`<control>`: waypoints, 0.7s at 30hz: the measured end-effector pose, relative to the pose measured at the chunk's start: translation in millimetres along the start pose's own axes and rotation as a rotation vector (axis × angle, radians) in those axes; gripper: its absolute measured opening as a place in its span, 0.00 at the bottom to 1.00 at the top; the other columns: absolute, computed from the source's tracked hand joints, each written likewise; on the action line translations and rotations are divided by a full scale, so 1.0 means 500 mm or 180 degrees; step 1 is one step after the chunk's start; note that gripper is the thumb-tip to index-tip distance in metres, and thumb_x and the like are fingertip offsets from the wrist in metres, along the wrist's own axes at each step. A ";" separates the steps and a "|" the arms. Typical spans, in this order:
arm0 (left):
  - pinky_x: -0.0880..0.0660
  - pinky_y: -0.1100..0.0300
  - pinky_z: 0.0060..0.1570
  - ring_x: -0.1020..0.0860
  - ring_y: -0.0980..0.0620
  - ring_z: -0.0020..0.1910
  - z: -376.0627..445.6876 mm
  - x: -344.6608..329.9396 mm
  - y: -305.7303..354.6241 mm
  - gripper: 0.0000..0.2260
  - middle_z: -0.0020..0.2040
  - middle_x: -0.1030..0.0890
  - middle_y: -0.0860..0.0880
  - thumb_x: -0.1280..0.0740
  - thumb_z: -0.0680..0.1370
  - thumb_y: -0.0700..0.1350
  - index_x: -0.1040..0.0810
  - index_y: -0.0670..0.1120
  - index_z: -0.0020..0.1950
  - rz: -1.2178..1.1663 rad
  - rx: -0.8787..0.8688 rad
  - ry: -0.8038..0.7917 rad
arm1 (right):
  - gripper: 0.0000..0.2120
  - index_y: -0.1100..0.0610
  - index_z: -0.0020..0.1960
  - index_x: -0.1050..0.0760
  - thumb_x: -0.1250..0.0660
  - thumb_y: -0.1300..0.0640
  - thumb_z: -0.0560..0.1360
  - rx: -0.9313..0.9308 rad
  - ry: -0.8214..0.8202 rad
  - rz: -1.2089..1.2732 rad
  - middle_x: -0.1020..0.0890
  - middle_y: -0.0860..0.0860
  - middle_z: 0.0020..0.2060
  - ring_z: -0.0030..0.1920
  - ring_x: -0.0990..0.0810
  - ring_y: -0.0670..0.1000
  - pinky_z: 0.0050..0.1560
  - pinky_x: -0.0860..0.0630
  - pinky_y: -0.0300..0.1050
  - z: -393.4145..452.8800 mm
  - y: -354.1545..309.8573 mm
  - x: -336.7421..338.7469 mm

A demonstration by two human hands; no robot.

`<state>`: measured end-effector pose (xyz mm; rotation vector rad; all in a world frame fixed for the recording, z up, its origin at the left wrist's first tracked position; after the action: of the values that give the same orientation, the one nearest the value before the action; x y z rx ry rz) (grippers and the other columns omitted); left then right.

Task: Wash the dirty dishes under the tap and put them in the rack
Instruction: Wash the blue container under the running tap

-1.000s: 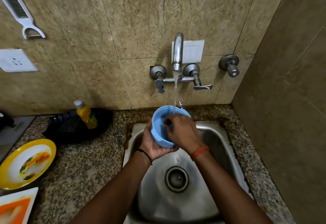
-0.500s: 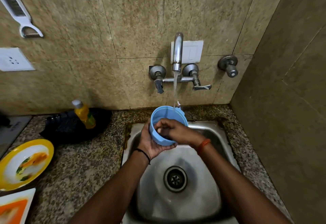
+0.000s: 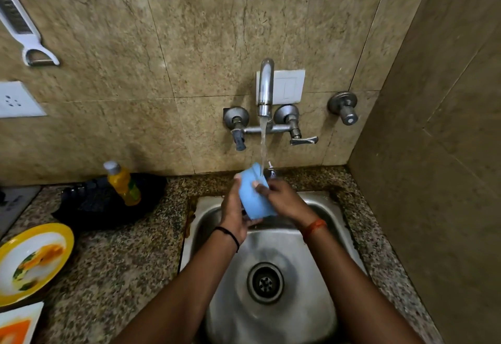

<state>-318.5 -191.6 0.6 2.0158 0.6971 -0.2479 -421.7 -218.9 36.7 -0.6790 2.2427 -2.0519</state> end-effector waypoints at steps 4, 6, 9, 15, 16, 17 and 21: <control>0.23 0.47 0.57 0.23 0.47 0.60 -0.008 -0.001 0.031 0.39 0.64 0.25 0.47 0.25 0.64 0.61 0.34 0.57 0.72 0.1691 -0.1431 0.0577 | 0.19 0.59 0.59 0.21 0.37 0.46 0.78 -0.1018 0.0363 0.2173 0.16 0.60 0.48 0.46 0.16 0.59 0.48 0.20 0.55 -0.005 0.050 0.011; 0.27 0.52 0.62 0.29 0.50 0.63 -0.017 -0.010 0.049 0.45 0.66 0.31 0.48 0.24 0.62 0.61 0.38 0.54 0.74 0.2614 -0.2101 0.0643 | 0.16 0.57 0.57 0.21 0.38 0.47 0.78 -0.1284 0.0588 0.2651 0.16 0.59 0.46 0.43 0.17 0.58 0.44 0.20 0.53 -0.012 0.066 0.007; 0.30 0.52 0.63 0.32 0.47 0.64 -0.045 -0.037 0.062 0.47 0.65 0.34 0.47 0.26 0.60 0.62 0.41 0.50 0.75 0.3676 -0.2960 0.0478 | 0.18 0.58 0.63 0.24 0.43 0.50 0.80 -0.1323 0.0767 0.3122 0.19 0.60 0.57 0.55 0.21 0.61 0.59 0.25 0.56 -0.013 0.078 0.003; 0.29 0.47 0.57 0.29 0.40 0.62 -0.073 -0.083 0.062 0.43 0.66 0.31 0.41 0.31 0.60 0.65 0.38 0.49 0.71 0.5379 -0.4173 0.0305 | 0.18 0.57 0.54 0.23 0.47 0.48 0.80 -0.1276 0.0744 0.3470 0.18 0.57 0.46 0.46 0.21 0.56 0.50 0.25 0.50 -0.027 0.073 -0.004; 0.28 0.46 0.56 0.28 0.39 0.62 -0.073 -0.085 0.062 0.42 0.66 0.30 0.40 0.31 0.61 0.64 0.36 0.48 0.70 0.5473 -0.4424 0.0207 | 0.19 0.57 0.56 0.23 0.47 0.47 0.80 -0.1260 0.0699 0.3541 0.18 0.57 0.47 0.47 0.21 0.56 0.52 0.25 0.52 -0.028 0.074 -0.006; 0.27 0.45 0.56 0.28 0.39 0.62 -0.073 -0.085 0.063 0.41 0.67 0.30 0.39 0.30 0.62 0.64 0.34 0.47 0.70 0.5555 -0.4603 0.0113 | 0.20 0.58 0.58 0.23 0.45 0.46 0.80 -0.1258 0.0676 0.3558 0.18 0.58 0.49 0.49 0.21 0.57 0.55 0.25 0.53 -0.027 0.078 -0.008; 0.33 0.47 0.66 0.35 0.40 0.69 -0.046 -0.067 0.084 0.41 0.71 0.35 0.40 0.29 0.62 0.65 0.33 0.48 0.71 0.5339 -0.3903 -0.0156 | 0.17 0.60 0.56 0.23 0.43 0.49 0.80 -0.1052 0.0567 0.3822 0.15 0.58 0.45 0.44 0.16 0.56 0.47 0.18 0.50 -0.024 0.083 -0.007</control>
<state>-324.2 -200.7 57.9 0.8171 -0.8508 0.8972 -434.4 -204.9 -2.3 0.7503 2.1574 -1.1540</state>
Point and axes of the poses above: each hand's wrist, its own z-axis towards the middle knuckle, its own x-axis out of the back of the hand, y = z × x, the point moved 4 cm from there along z, towards the middle knuckle
